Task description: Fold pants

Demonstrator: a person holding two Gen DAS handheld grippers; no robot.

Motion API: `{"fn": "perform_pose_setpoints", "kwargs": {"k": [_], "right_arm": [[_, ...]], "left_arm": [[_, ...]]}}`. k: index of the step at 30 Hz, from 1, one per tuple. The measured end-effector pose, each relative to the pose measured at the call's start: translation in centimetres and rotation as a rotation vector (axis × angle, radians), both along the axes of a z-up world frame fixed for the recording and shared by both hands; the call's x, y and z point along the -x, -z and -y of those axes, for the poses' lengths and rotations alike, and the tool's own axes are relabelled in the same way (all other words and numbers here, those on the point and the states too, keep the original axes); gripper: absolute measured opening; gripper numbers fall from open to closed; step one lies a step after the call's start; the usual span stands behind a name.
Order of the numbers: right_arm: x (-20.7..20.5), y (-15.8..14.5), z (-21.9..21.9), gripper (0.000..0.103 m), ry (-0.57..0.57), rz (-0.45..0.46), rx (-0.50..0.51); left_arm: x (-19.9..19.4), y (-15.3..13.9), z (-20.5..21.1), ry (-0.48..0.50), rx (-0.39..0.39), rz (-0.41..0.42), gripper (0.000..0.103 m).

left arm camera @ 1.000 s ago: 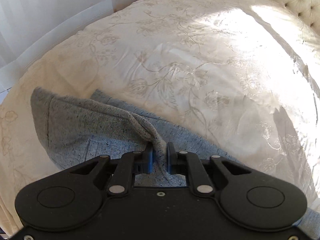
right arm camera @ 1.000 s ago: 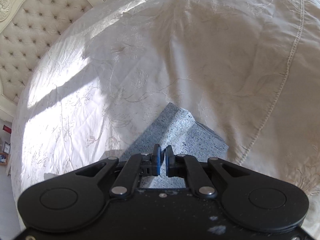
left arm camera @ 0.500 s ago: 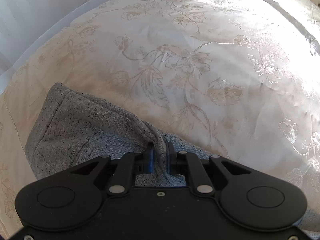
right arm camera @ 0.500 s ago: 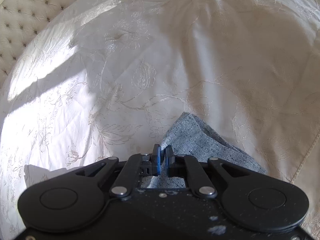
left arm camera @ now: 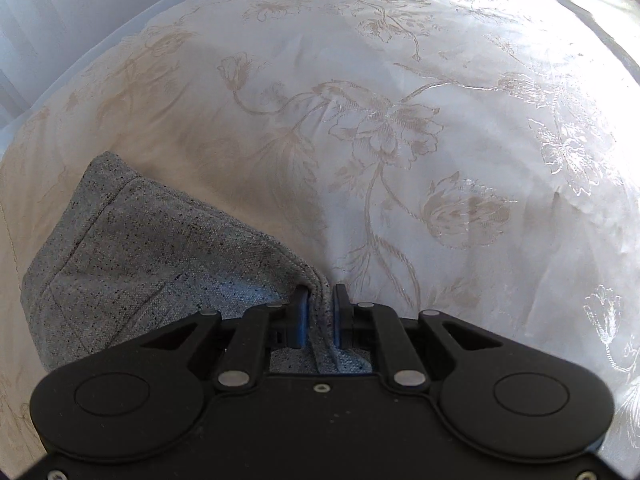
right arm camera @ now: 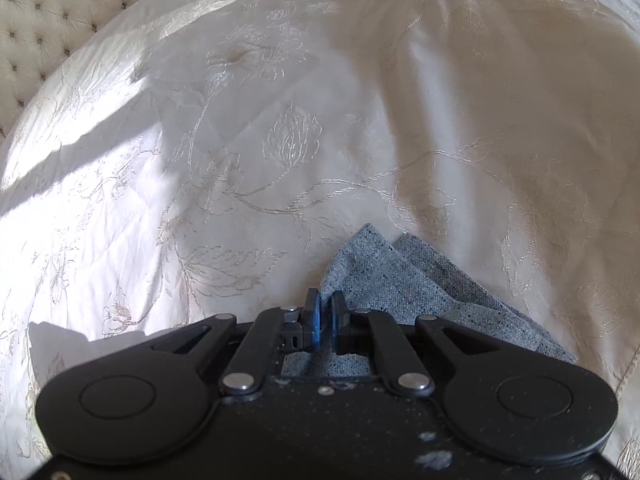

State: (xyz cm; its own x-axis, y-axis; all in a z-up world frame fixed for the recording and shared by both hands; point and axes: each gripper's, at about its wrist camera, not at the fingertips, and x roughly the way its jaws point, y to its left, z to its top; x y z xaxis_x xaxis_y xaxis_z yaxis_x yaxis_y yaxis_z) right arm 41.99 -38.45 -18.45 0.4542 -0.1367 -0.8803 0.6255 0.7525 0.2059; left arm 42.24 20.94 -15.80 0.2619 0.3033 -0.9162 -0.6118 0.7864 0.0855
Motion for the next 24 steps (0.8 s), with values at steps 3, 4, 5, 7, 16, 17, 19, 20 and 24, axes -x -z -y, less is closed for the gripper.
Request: {"fn": "perform_pose_setpoints", "kwargs": {"k": [3, 4, 5, 7, 16, 17, 19, 20, 24], "right_arm": [[-0.3, 0.1, 0.3, 0.012, -0.04, 0.003, -0.021], [0.0, -0.6, 0.6, 0.013, -0.039, 0.022, -0.025], [0.5, -1.4, 0.9, 0.018, -0.039, 0.051, -0.03], [1.9, -3.6, 1.6, 0.021, -0.046, 0.111, -0.025], [9.1, -6.7, 3.8, 0.024, -0.135, 0.09, 0.032], [9.8, -6.3, 4.1, 0.024, -0.134, 0.074, 0.034], [10.9, -4.9, 4.6, 0.024, -0.118, 0.044, 0.034], [11.3, -4.4, 4.9, 0.024, -0.111, 0.03, 0.034], [12.2, -3.2, 5.8, 0.024, -0.164, 0.0, 0.06]], "left_arm": [[-0.2, -0.2, 0.5, 0.048, -0.032, -0.025, 0.022], [-0.2, -0.5, 0.6, 0.062, -0.04, -0.023, 0.025], [0.0, -0.9, 0.6, 0.071, -0.045, -0.012, 0.025], [0.4, -2.0, 0.5, 0.076, -0.059, 0.032, 0.027], [-0.4, -7.2, 3.0, 0.241, -0.22, 0.125, 0.027], [0.4, -7.8, 3.6, 0.251, -0.204, 0.133, 0.027], [2.4, -8.6, 5.4, 0.294, -0.171, 0.139, 0.027], [3.5, -8.8, 6.4, 0.319, -0.163, 0.134, 0.027], [8.8, -8.3, 11.4, 0.423, -0.13, 0.089, 0.027]]}}
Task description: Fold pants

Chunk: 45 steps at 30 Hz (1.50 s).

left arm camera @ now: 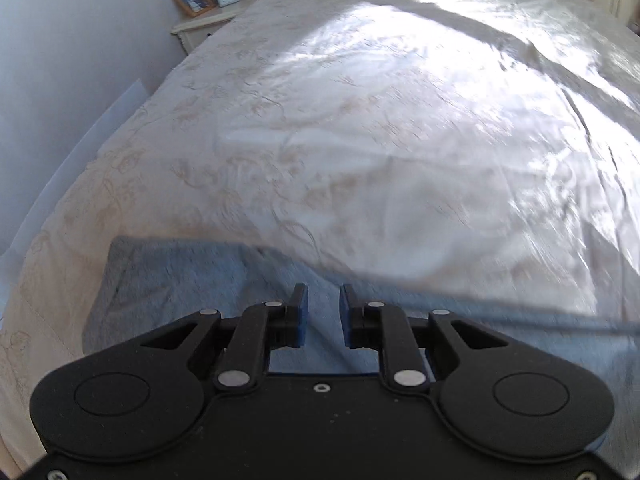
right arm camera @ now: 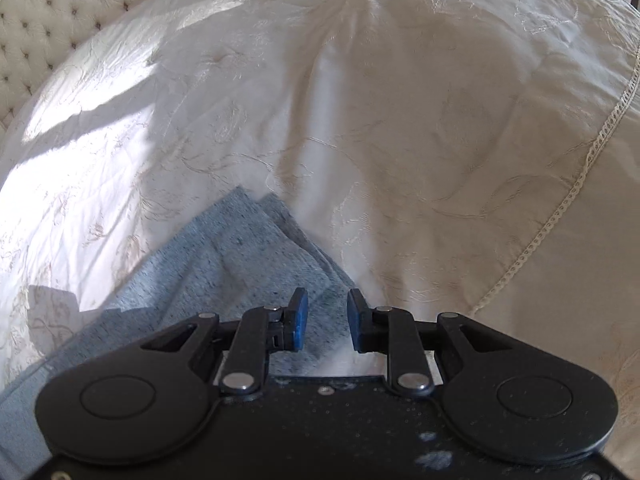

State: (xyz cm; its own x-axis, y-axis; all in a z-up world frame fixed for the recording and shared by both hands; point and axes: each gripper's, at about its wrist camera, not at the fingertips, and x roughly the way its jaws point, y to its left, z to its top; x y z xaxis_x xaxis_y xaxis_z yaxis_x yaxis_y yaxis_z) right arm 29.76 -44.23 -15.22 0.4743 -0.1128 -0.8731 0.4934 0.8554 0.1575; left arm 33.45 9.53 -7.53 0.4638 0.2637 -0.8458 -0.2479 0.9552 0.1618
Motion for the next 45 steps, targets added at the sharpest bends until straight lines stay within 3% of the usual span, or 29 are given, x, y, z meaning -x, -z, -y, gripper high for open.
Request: {"fn": "perform_pose_setpoints", "kwargs": {"k": [8, 16, 18, 22, 25, 28, 30, 33, 40, 42, 45], "right_arm": [[-0.6, 1.6, 1.1, 0.024, -0.094, 0.024, -0.088], [-3.0, 3.8, 2.5, 0.025, -0.013, 0.03, -0.257], [-3.2, 3.0, 2.4, 0.002, -0.018, 0.057, -0.295], [-2.4, -1.2, 2.1, 0.002, -0.05, 0.105, -0.24], [-1.5, -2.1, 3.5, 0.002, -0.011, 0.099, -0.218], [-1.0, -1.1, 4.7, 0.014, -0.012, 0.104, -0.291], [-1.0, -0.1, 4.7, 0.029, -0.017, 0.079, -0.33], [-1.2, 1.7, 4.3, 0.029, -0.009, 0.032, -0.318], [-3.1, 5.1, 3.6, 0.03, 0.04, 0.052, -0.392], [-3.6, 4.8, 3.5, 0.004, 0.036, 0.058, -0.406], [-3.8, 1.8, 3.1, 0.002, -0.014, 0.109, -0.366]], "left_arm": [[7.4, 2.7, 10.7, 0.171, 0.051, -0.116, 0.029], [8.6, 3.6, 15.1, 0.169, 0.106, -0.167, 0.029], [8.9, 3.5, 15.9, 0.186, 0.084, -0.161, 0.029], [9.4, 3.3, 17.1, 0.229, 0.095, -0.162, 0.029], [9.7, 3.7, 18.1, 0.266, 0.089, -0.178, 0.029], [10.2, 4.3, 19.1, 0.287, 0.092, -0.199, 0.029], [10.6, 4.5, 19.8, 0.3, 0.101, -0.212, 0.029], [11.2, 4.7, 20.6, 0.317, 0.094, -0.23, 0.029], [12.1, 4.7, 21.1, 0.319, 0.098, -0.236, 0.029], [12.1, 4.6, 21.1, 0.315, 0.103, -0.235, 0.029], [12.0, 4.5, 21.4, 0.317, 0.114, -0.224, 0.029]]}}
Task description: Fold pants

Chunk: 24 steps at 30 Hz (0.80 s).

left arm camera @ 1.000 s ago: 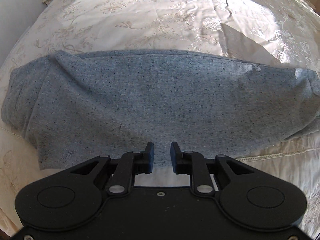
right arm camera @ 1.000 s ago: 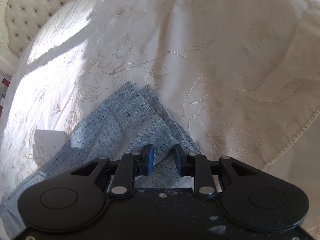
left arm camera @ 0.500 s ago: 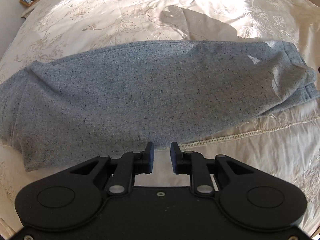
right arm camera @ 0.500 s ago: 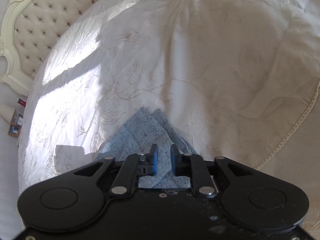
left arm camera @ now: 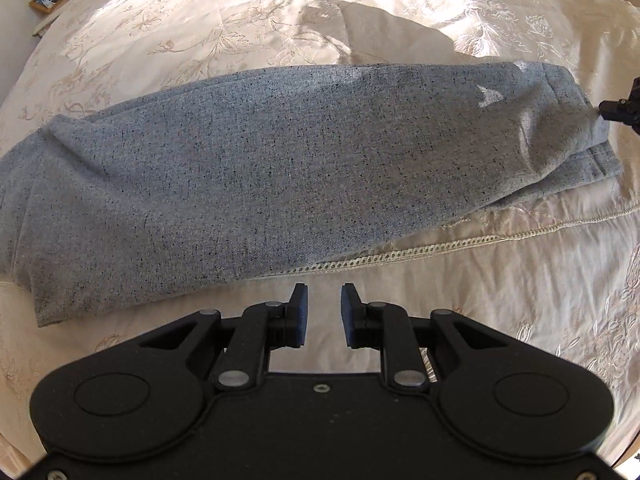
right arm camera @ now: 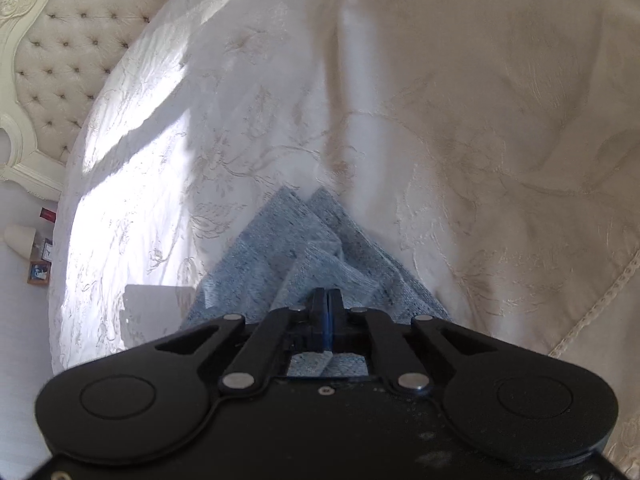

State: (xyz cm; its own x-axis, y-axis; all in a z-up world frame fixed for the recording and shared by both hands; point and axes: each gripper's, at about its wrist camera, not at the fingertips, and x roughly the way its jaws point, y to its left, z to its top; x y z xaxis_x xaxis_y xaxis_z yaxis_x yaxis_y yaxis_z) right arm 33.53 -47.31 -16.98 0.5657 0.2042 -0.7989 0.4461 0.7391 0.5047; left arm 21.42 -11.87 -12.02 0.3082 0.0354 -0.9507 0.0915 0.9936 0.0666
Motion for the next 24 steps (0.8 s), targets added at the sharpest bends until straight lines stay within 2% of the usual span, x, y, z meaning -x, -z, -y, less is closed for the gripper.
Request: {"fn": "perform_pose_setpoints", "kwargs": {"k": [2, 4, 7, 8, 12, 15, 17, 19, 20, 24], "right_arm": [[0.1, -1.9, 0.1, 0.002, -0.022, 0.034, 0.017], [-0.1, -2.5, 0.6, 0.003, -0.039, 0.031, 0.012], [-0.1, -2.1, 1.2, 0.03, -0.053, 0.0, 0.059], [0.1, -1.9, 1.3, 0.035, -0.055, -0.002, 0.085], [0.3, -0.2, 1.2, 0.036, -0.1, 0.017, 0.151], [-0.3, 1.3, 0.5, 0.036, -0.197, 0.019, 0.197], [-0.7, 2.3, 0.1, 0.036, -0.264, -0.013, 0.199], [-0.5, 2.1, 0.3, 0.026, -0.285, 0.001, 0.164], [-0.5, 1.7, 0.5, 0.008, -0.287, 0.003, 0.134], [-1.0, -2.0, 1.7, 0.008, -0.243, 0.039, 0.032]], "left_arm": [[-0.1, 0.2, 0.5, 0.011, 0.006, -0.001, 0.029], [-0.3, 0.4, 1.2, 0.024, 0.002, -0.005, 0.029], [-0.2, 0.2, 1.9, 0.041, 0.013, 0.0, 0.029], [-0.1, 0.1, 2.1, 0.045, 0.016, 0.004, 0.029], [0.1, -0.1, 2.3, 0.056, 0.009, 0.003, 0.029], [0.3, 0.0, 2.0, 0.054, 0.003, -0.001, 0.029], [0.2, 0.1, 1.8, 0.046, -0.001, -0.005, 0.029], [0.2, 0.1, 1.7, 0.039, 0.0, -0.005, 0.029], [0.1, 0.1, 1.7, 0.036, 0.001, -0.001, 0.029], [-0.4, 0.3, 2.0, 0.046, 0.014, 0.004, 0.029]]}}
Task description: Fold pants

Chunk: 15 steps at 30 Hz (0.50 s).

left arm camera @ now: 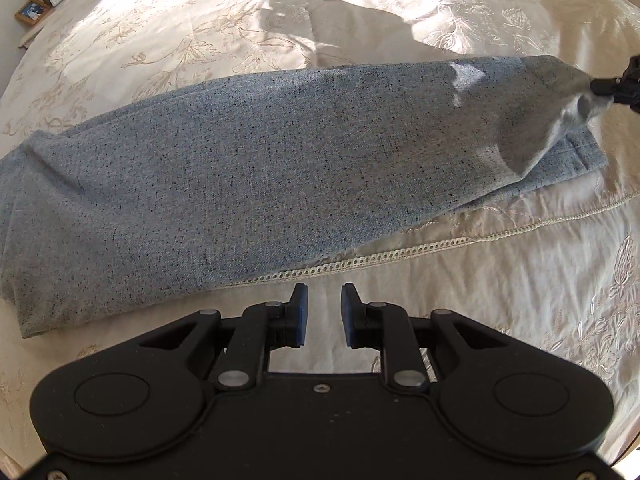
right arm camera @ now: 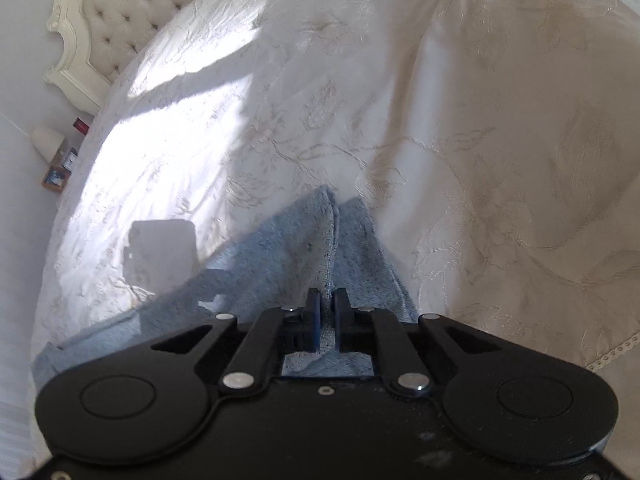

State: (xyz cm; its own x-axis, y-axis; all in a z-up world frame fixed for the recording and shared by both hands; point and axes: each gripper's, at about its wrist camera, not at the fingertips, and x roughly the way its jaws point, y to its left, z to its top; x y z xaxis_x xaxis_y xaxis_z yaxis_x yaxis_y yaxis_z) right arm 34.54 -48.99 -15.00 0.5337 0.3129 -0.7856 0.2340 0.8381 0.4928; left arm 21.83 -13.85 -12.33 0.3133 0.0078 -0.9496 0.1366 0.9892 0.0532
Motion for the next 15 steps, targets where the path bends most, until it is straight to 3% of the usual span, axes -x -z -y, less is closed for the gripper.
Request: {"fn": "perform_pose_setpoints", "kwargs": {"k": [4, 9, 13, 15], "right_arm": [[-1.4, -2.9, 1.2, 0.003, 0.011, 0.027, 0.049], [-2.5, -0.5, 1.8, 0.002, -0.015, -0.09, 0.189], [-1.4, -0.1, 1.9, 0.004, -0.024, -0.078, 0.164], [-0.8, -0.6, 0.9, 0.012, -0.053, -0.054, 0.154]], "left_arm": [[-0.5, 0.3, 1.2, 0.039, 0.006, 0.017, 0.029], [-0.8, 1.2, 2.4, 0.069, -0.029, 0.005, 0.029], [-0.5, -0.1, 1.5, 0.104, -0.017, 0.016, 0.03], [-0.7, -1.1, 0.1, 0.087, -0.035, 0.051, 0.03]]}}
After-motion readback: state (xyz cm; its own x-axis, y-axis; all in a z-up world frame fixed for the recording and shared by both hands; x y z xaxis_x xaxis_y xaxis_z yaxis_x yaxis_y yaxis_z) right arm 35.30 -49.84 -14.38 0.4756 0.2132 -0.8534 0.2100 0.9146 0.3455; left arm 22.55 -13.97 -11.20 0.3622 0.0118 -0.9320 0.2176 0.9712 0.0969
